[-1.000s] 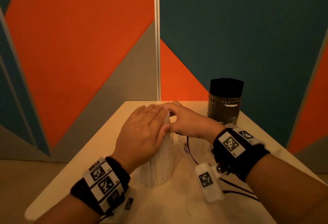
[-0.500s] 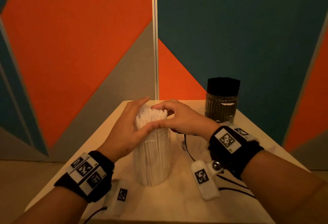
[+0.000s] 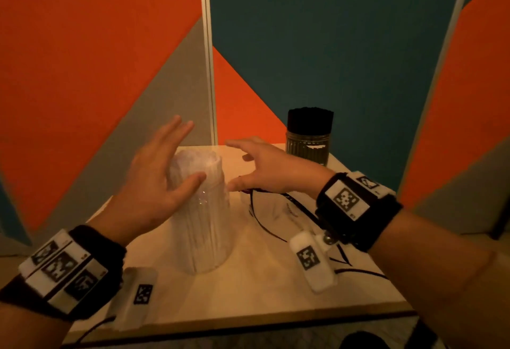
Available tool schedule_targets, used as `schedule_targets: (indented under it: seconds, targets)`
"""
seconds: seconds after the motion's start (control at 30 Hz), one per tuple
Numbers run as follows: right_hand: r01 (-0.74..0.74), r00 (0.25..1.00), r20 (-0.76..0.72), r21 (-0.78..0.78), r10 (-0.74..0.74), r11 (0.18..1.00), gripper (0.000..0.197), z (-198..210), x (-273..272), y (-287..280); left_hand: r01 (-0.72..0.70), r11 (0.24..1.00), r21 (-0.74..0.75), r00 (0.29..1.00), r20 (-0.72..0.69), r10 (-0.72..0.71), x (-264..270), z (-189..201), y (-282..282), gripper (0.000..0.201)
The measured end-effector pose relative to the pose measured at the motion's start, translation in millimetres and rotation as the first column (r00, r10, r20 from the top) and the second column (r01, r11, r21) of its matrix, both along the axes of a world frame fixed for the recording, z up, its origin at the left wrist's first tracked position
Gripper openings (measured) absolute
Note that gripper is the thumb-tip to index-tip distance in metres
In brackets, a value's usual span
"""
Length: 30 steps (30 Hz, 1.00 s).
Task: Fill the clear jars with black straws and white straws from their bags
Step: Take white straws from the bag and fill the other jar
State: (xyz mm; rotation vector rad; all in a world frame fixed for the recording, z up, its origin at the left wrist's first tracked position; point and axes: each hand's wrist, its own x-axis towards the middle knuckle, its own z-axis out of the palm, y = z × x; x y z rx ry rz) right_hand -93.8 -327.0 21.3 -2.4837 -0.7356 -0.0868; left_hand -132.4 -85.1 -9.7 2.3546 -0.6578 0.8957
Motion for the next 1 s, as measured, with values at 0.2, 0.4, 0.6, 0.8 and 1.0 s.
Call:
schedule_targets:
  seconds: [0.2, 0.4, 0.6, 0.8, 1.0]
  targets:
    - [0.264, 0.958, -0.082, -0.113, -0.274, 0.958, 0.092, -12.1, -18.5, -99.7, 0.020, 1.000, -0.022, 0.992, 0.128, -0.017, -38.3, 9.0, -78.4, 0.021]
    - [0.369, 0.802, -0.318, -0.402, -0.506, 0.838, 0.105, -71.9, -51.1, -172.0, 0.136, 0.947, 0.289, 0.953, -0.299, -0.046, -18.0, -37.0, -151.4, 0.029]
    - [0.412, 0.797, -0.218, -0.485, -0.563, 0.771, 0.053, -113.8, -56.6, -196.2, 0.356, 0.813, 0.461, 0.765, -0.643, 0.029, 27.3, -63.8, -202.8, 0.035]
    - [0.467, 0.824, -0.125, -0.404, -0.553, 0.787, 0.018, -134.1, -41.4, -196.5, 0.323, 0.932, 0.163, 0.543, -0.839, -0.042, 46.3, -69.9, -234.9, 0.030]
    - [0.370, 0.873, -0.133, -0.446, -0.470, 0.815, 0.037, -131.4, -42.1, -198.8, 0.203, 0.976, -0.079, 0.458, -0.873, -0.166, 42.0, -79.3, -246.0, 0.020]
